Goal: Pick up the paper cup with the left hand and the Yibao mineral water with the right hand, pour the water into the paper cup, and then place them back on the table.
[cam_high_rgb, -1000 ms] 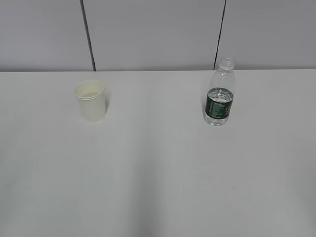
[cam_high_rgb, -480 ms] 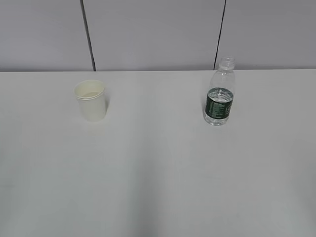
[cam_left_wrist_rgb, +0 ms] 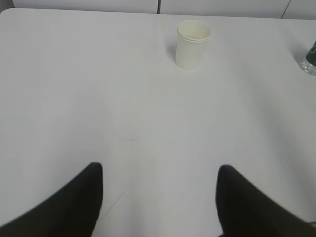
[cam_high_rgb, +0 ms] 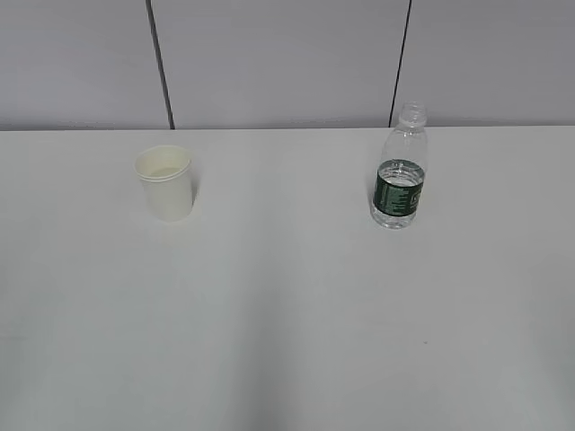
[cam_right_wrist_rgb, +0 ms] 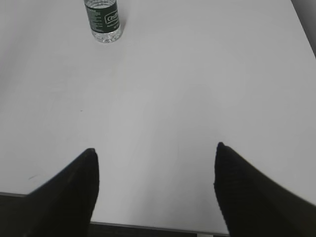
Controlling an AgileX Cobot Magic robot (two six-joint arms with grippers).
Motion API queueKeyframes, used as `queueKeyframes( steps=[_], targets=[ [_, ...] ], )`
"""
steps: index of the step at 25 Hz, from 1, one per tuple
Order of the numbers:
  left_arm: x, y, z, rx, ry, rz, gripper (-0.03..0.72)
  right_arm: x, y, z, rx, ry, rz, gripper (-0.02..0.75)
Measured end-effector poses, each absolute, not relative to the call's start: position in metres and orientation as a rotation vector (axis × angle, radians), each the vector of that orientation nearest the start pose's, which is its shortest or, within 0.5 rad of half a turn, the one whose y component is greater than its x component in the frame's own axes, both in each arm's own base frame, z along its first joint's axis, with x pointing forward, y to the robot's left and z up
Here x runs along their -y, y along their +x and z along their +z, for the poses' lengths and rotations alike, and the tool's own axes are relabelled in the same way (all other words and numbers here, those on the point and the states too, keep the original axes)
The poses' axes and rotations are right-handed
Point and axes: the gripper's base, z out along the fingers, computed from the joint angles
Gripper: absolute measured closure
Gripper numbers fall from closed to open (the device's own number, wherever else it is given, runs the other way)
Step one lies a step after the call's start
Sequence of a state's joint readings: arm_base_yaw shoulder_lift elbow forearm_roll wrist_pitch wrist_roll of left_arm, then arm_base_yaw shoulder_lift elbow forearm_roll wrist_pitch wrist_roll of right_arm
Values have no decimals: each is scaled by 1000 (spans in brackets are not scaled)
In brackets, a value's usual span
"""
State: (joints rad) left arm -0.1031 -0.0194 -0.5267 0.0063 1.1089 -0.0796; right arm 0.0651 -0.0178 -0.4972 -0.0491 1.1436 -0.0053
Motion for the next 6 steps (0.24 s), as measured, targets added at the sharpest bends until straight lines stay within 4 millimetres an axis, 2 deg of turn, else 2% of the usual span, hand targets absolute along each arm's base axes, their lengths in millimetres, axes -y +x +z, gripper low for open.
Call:
queueKeyframes(
  steps=[6],
  targets=[
    [-2,-13,281,-2048,23,-106,256,5,-11,270,-2110,-69,-24,204]
  ],
)
